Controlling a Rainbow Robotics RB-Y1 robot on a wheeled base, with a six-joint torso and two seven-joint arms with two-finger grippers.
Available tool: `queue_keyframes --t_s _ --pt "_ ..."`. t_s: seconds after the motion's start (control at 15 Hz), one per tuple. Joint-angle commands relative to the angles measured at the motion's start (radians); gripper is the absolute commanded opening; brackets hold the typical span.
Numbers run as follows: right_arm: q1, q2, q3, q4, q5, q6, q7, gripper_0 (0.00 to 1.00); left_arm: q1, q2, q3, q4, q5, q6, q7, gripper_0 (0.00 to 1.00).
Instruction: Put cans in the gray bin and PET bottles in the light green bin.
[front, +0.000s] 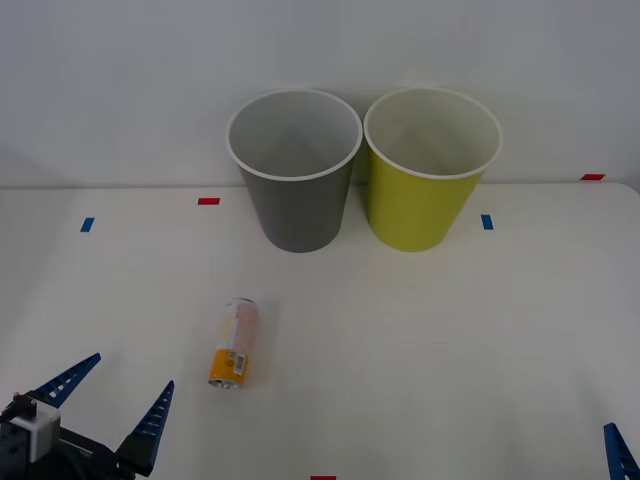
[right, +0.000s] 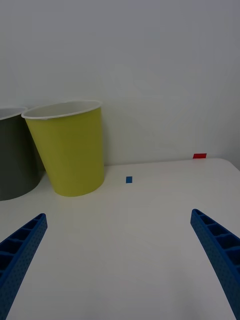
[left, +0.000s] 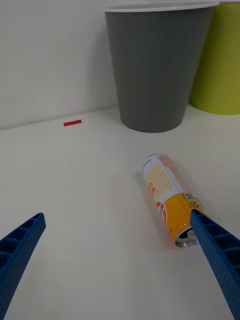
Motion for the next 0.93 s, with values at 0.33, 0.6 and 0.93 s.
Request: queue_keyframes --t_s 0.33,0.6,0.93 --pt "0.000 0.000 0.000 0.000 0.000 0.000 0.000 1.00 -0.146 0.072 0.019 -0.155 0.038 0.467 0.023 1.00" --pt "0.000 0.000 0.000 0.000 0.000 0.000 0.000 1.00 -0.218 0.087 0.041 -0.281 0.084 0.788 0.034 1.00" --pt "0.000 0.000 0.000 0.000 0.000 0.000 0.000 1.00 -0.337 0.084 0.122 -0.351 0.250 1.104 0.025 1.00"
